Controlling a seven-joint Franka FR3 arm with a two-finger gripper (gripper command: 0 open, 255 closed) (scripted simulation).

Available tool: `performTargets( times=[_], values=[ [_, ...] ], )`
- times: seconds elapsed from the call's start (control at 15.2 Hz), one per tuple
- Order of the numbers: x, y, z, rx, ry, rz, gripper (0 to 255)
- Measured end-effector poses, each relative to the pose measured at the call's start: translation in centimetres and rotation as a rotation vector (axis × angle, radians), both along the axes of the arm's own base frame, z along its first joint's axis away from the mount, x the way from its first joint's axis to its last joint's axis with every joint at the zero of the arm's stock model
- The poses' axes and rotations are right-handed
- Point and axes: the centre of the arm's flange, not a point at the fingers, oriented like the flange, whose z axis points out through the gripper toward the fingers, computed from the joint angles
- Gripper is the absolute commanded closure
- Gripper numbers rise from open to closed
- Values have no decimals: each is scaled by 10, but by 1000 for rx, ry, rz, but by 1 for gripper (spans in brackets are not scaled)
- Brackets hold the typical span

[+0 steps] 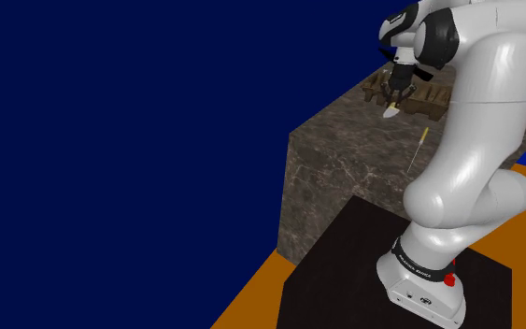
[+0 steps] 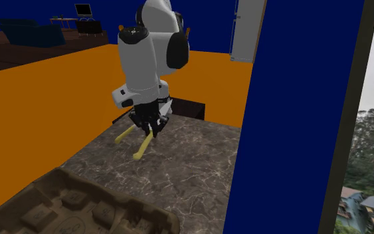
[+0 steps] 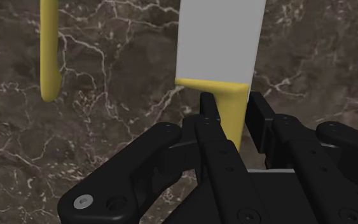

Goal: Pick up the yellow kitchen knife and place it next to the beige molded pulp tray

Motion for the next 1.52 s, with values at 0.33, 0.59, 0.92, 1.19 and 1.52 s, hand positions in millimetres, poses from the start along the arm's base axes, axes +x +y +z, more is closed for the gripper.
performTargets(
  times=[0.33,0.59,0.92,1.19,1.52],
  values=[
    [-1,1,-26,0,0,0,255],
    [0,1,-47,0,0,0,255],
    [-1,0,-73,0,0,0,255],
    [-1,0,-83,-1,0,0,255],
    [-1,0,-84,-1,0,0,0]
  ],
)
